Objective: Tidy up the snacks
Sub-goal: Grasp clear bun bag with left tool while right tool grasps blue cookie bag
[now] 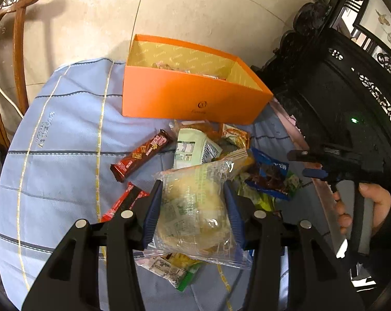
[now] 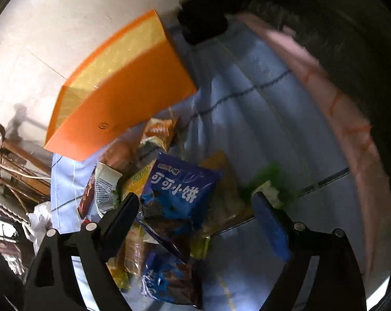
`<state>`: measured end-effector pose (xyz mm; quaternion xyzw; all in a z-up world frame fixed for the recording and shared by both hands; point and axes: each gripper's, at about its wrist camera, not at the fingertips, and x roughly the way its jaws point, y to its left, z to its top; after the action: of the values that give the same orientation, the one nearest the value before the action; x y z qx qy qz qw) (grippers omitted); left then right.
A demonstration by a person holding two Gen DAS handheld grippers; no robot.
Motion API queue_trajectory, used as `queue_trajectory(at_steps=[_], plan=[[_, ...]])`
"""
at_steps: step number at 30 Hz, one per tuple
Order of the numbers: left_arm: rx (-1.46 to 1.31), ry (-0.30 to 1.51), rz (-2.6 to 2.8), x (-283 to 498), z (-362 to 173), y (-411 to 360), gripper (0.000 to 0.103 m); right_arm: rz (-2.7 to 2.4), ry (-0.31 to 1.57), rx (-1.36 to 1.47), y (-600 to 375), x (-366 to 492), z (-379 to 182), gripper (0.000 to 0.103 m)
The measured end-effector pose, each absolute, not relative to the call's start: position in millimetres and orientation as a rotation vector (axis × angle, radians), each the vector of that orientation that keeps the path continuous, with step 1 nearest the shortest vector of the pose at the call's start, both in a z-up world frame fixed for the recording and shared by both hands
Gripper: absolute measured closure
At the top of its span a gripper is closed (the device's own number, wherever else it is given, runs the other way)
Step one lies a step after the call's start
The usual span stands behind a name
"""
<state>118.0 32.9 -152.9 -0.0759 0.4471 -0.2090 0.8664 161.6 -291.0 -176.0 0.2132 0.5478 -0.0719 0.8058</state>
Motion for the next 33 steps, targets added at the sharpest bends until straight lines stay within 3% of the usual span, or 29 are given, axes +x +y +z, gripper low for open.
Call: queue_trajectory(at_steps=[8, 10, 12, 19, 33], plan=[[-0.133, 0.958, -0.45, 117.1, -158.3, 26.6, 0.057, -0.295, 1.22, -0.118, -202.3, 187.2, -197.4, 0.016], [-0.138, 0.959, -0.443, 116.8, -159.0, 30.1, 0.057, -0.291, 1.23, -0.101, -207.4, 182.7, -202.2, 0.032], [-0.15, 0.961, -0.432, 117.4, -160.3, 35.3, 0.057, -0.266, 1.221, -0.03, -219.9, 181.5, -200.2, 0.042], [-0.182, 0.98, -0.427, 122.1, -165.3, 36.6, 0.057, -0.141, 1.151, 0.311, -274.1, 156.9, -186.3, 0.058], [-0.161, 0.923, -0.483, 117.9, -144.3, 21.0, 0.057, -0.012, 0.973, 0.406, -287.5, 126.5, -119.3, 0.06]])
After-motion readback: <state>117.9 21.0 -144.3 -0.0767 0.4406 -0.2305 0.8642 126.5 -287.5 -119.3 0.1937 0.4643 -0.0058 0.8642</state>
